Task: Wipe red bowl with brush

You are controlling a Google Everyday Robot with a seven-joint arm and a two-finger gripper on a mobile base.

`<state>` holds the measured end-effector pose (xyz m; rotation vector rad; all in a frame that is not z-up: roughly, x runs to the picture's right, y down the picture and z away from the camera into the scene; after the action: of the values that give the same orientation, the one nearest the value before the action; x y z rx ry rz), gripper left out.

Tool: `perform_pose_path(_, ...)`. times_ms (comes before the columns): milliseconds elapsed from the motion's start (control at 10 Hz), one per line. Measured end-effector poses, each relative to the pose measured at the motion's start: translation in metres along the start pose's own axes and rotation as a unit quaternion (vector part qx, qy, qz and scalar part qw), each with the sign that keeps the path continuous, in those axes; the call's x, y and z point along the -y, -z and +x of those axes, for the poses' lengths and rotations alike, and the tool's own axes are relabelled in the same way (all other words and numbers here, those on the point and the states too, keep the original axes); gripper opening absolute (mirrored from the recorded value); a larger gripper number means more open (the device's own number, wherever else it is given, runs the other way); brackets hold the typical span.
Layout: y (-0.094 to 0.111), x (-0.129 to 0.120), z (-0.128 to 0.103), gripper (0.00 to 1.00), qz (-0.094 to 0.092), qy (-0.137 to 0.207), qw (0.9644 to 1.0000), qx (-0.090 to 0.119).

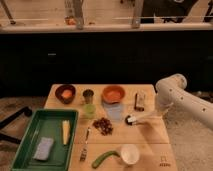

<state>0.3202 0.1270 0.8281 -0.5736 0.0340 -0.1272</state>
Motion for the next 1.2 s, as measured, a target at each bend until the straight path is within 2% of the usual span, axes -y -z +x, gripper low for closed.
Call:
perform_pose_path(200, 0.01, -0.001, -0.003, 0.0, 0.005, -0.004, 1.0, 0.003)
perform_pose_path(1200, 0.074, 0.004, -0.034, 0.0, 0.039, 0.012, 0.9991, -0.013)
